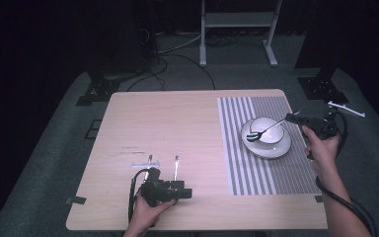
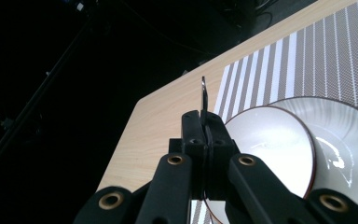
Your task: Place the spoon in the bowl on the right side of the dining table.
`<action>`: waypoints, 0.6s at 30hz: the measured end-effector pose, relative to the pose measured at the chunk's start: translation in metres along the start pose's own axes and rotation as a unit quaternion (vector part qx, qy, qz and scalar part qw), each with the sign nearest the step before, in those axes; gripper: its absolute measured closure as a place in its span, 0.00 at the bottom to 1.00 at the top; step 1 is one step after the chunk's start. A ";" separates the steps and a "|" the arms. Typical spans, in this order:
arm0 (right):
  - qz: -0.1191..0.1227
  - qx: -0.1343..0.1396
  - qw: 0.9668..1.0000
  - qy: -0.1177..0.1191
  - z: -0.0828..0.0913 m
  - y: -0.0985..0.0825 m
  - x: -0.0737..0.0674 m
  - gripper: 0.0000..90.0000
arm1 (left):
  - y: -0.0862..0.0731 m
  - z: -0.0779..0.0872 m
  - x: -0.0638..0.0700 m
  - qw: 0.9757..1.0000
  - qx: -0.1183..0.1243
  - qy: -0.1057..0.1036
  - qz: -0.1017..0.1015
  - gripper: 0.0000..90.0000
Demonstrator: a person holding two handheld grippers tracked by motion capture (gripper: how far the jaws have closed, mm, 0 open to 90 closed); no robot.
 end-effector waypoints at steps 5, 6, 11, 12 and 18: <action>0.000 0.008 1.000 -0.007 0.003 0.003 0.002 0.99 | 0.000 0.000 0.000 1.000 0.000 0.000 0.000 0.03; 0.001 0.014 1.000 -0.011 0.005 0.004 0.003 0.99 | 0.000 0.000 0.000 1.000 0.000 0.000 0.000 0.03; -0.004 0.023 1.000 -0.019 0.007 0.007 0.005 0.99 | 0.000 0.000 0.000 1.000 0.001 -0.001 0.000 0.03; -0.004 0.023 1.000 -0.019 0.007 0.007 0.005 0.99 | 0.000 0.000 0.000 1.000 0.001 -0.001 0.000 0.03; -0.008 0.033 0.999 -0.029 0.010 0.008 0.011 0.99 | 0.000 0.001 0.000 1.000 0.001 -0.001 0.000 0.03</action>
Point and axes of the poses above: each handheld gripper's, and its own axes: z roughly backward along the jaws, y roughly out of its top, x roughly to its right, the point moved 3 cm from there along -z, roughly forward along the jaws, and after that the axes turned 3 degrees about -z, right-handed, at the moved point
